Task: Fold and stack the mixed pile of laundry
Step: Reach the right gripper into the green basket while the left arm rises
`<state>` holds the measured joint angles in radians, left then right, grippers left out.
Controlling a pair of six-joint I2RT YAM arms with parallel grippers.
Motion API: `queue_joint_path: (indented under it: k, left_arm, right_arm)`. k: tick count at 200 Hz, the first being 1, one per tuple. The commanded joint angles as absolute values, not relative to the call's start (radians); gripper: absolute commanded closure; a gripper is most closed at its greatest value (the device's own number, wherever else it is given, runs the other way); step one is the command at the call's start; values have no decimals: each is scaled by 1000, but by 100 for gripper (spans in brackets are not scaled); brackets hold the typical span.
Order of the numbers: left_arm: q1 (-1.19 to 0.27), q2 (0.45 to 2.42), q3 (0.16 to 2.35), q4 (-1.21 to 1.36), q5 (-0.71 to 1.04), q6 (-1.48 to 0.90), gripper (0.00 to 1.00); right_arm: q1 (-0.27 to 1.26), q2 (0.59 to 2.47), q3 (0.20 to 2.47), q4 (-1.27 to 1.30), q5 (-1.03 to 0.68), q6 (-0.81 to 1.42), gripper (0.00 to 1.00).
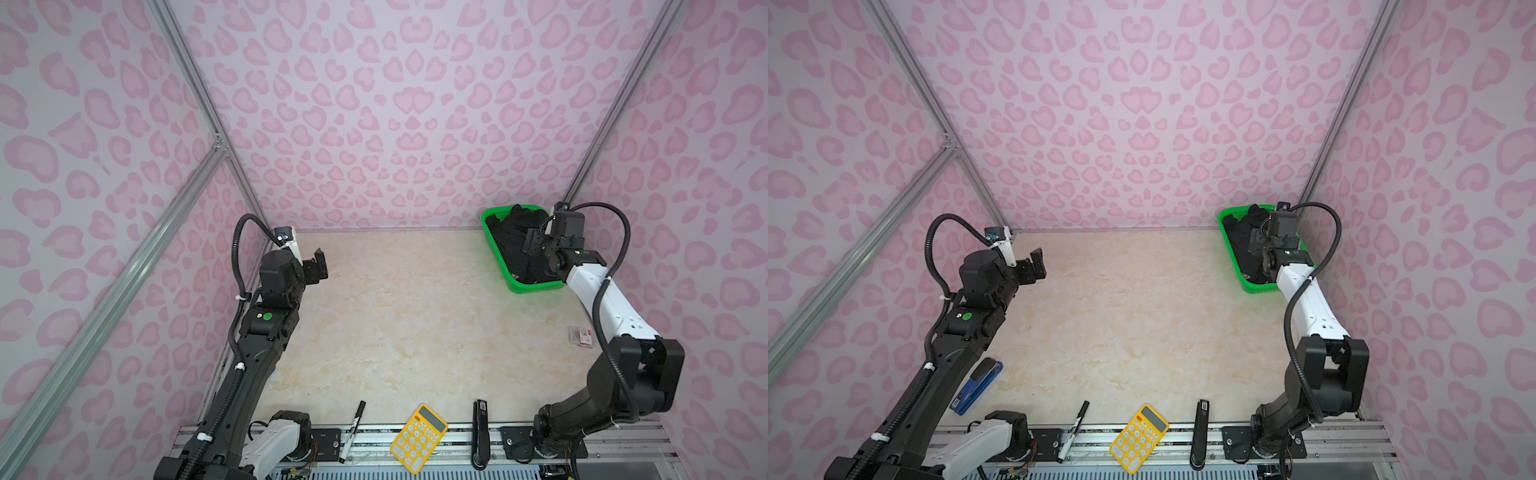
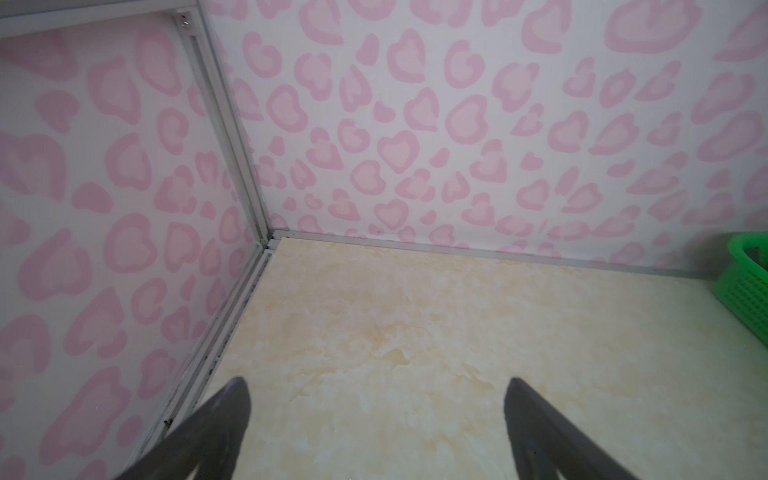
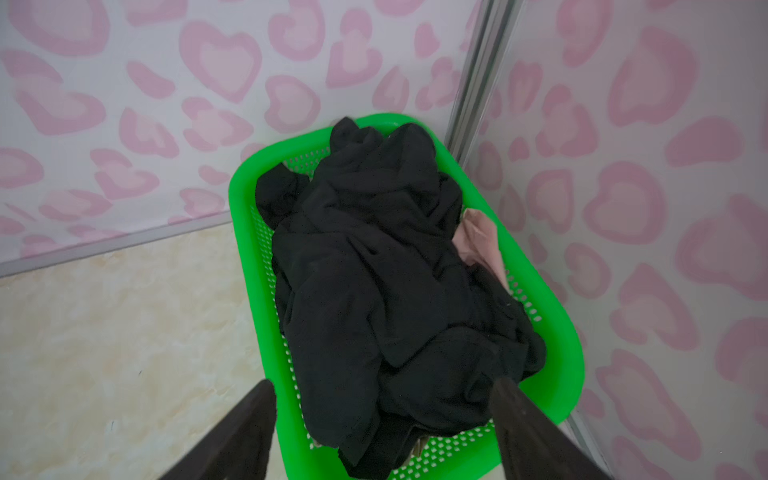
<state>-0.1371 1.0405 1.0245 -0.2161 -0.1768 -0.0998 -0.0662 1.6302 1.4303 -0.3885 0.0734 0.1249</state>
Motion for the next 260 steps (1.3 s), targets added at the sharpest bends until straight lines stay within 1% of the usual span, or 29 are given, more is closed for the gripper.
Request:
queue_joint_path:
  k: [1, 24, 54, 80, 133, 154, 190, 199, 231, 260]
  left_arm:
    - [-136, 1020, 1075, -383, -67, -91, 3]
    - [-136, 986, 1098, -425, -5, -97, 3]
    - [-137, 948, 1106, -454, 40, -105, 3]
    - [-138, 928, 1099, -479, 44, -101, 3]
    - [-135, 896, 1071, -499, 52, -100, 3]
    - [-137, 893, 1063, -500, 56, -106, 3]
    - [-136, 894, 1044, -482, 58, -123, 3]
    - [-136, 895, 1036, -473, 60, -129, 3]
    - [-137, 915, 1021, -450, 66, -159, 3]
    - [-136, 941, 1022, -439, 82, -183, 3]
  right_arm:
    - [-83, 1755, 1557, -559, -19, 164, 24]
    - [-95, 1872, 1650, -587, -86, 176, 31]
    - [-98, 1989, 1746, -630, -93, 215, 39]
    - [-102, 2051, 1769, -623, -90, 244, 43]
    - [-107, 2135, 1793, -620, -88, 263, 54]
    - [-112, 2139, 1778, -602, -91, 265, 64]
    - [-117, 2103, 1759, -589, -93, 249, 95]
    - [-117, 2074, 1751, -580, -94, 243, 100]
    - [-110, 1951, 1760, -579, -95, 213, 100]
    - [-99, 1857, 1789, -576, -55, 171, 100]
